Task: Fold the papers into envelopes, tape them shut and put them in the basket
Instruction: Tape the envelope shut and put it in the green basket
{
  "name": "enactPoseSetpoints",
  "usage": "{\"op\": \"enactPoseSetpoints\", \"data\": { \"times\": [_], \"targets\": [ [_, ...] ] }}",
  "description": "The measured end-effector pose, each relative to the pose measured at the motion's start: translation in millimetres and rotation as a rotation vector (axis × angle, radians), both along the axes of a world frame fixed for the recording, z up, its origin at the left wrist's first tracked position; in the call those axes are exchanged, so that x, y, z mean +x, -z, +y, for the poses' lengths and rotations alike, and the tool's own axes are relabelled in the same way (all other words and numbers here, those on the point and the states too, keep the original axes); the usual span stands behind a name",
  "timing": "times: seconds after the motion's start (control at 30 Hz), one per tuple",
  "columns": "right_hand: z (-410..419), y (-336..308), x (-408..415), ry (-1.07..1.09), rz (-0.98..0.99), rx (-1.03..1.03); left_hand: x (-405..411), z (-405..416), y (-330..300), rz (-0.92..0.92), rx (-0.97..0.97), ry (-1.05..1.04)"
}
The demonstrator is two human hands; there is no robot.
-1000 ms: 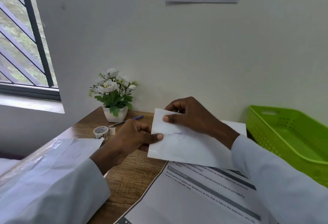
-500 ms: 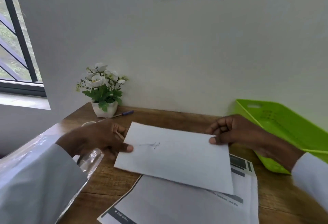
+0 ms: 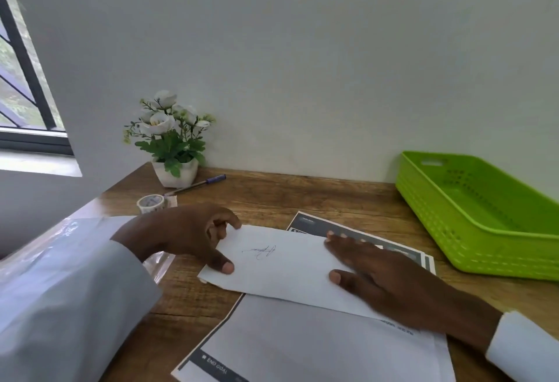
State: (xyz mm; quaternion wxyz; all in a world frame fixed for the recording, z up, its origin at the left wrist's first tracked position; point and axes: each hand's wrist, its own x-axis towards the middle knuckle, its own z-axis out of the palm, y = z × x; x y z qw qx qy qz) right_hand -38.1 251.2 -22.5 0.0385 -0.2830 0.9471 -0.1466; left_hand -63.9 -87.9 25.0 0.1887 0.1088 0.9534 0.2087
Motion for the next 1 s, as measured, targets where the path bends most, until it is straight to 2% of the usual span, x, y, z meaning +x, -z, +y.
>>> {"op": "enactPoseSetpoints", "data": {
  "times": [0.17,0.27,0.43,0.53,0.63,0.8,0.9,1.0],
  "targets": [
    [-1,-9,-4,-0.061,-0.003,0.167,-4,-1,4,-0.013,-0.001,0.024],
    [-9,-33,-13,-0.047,0.020,0.121,-5,-4,3,0.048,0.041,0.039],
    [-58,-74,-42,-0.151,0.178,-0.032,-7,-22,-1,0.306,0.416,-0.055],
    [-100,-80,-65,-0.163,0.198,-0.133,-11,-39,-1,0.509,0.536,-0.165],
    [-150,-71,-84,-0.190,0.180,-0.259,-14,-62,3,0.673,0.518,-0.309],
    [-217,-44,-99,-0.207,0.138,-0.452,-19,-87,9,0.752,0.467,-0.487],
    [-243,-31,-104,-0.187,0.091,-0.519,-19,-96,10,0.785,0.299,-0.536],
    [-258,-18,-108,-0.165,0.059,-0.576,-18,-103,13,0.724,0.173,-0.552]
  ]
}}
